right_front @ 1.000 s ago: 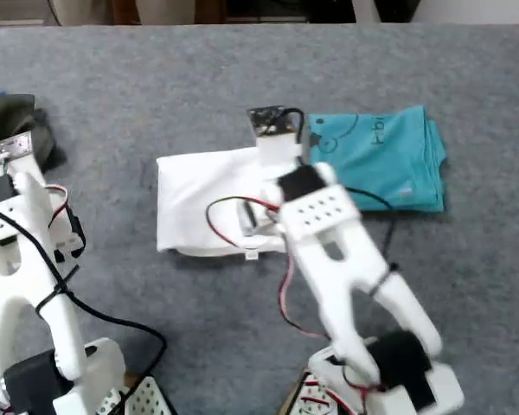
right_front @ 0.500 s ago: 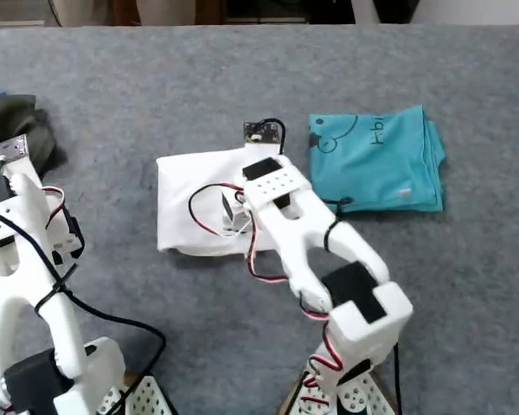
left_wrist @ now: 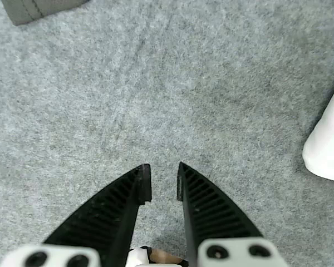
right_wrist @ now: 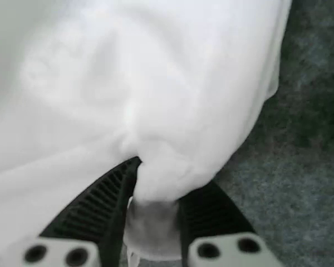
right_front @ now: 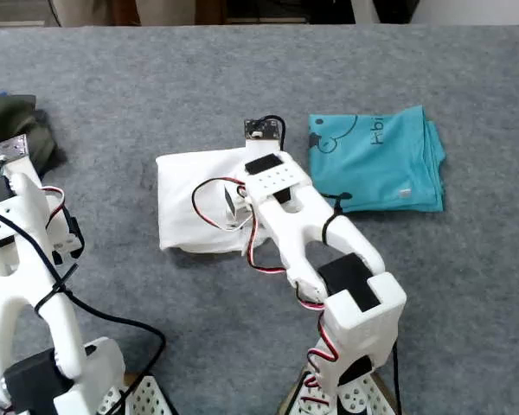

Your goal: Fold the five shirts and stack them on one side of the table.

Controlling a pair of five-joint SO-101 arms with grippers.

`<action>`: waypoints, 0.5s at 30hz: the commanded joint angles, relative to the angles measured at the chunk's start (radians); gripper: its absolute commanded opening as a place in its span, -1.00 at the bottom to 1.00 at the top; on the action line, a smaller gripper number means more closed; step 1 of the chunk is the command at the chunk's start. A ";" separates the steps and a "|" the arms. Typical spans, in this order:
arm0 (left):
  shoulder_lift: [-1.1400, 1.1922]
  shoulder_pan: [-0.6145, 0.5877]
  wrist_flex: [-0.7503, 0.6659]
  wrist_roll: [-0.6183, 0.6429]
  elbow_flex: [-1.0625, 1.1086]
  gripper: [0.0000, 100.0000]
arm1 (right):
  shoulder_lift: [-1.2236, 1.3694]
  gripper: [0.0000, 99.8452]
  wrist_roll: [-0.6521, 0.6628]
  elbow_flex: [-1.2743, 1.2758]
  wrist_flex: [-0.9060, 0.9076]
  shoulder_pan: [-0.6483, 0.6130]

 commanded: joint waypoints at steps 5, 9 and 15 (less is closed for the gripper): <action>-0.033 -0.011 -0.003 -0.002 -0.005 -0.81 | -0.108 -1.00 0.095 -0.081 0.054 0.071; -0.033 -0.011 -0.003 -0.002 -0.009 -0.81 | -0.163 -1.00 0.308 -0.185 0.054 0.133; -0.033 -0.014 -0.002 0.000 -0.006 -0.81 | -0.179 -1.00 0.535 -0.383 0.054 0.298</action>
